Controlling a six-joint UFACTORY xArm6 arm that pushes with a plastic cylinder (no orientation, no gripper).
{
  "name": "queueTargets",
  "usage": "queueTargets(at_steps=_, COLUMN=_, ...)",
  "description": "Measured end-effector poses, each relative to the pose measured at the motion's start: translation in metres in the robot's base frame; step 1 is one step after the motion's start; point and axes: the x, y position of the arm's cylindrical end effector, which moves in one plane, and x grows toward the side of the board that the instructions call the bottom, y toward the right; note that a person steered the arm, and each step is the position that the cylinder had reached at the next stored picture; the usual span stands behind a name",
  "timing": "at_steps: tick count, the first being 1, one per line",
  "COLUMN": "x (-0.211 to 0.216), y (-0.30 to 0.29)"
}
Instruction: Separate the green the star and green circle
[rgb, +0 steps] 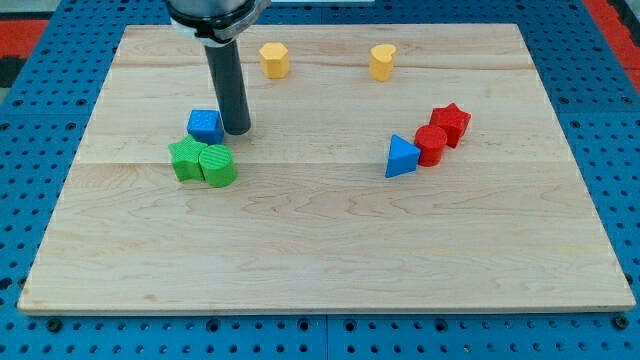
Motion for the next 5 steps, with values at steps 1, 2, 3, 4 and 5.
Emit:
queueTargets(at_steps=1, x=0.008, y=-0.004)
queueTargets(at_steps=2, x=0.026, y=0.021)
queueTargets(at_steps=3, x=0.026, y=0.047)
queueTargets(at_steps=4, x=0.062, y=0.056)
queueTargets(at_steps=5, x=0.117, y=0.051)
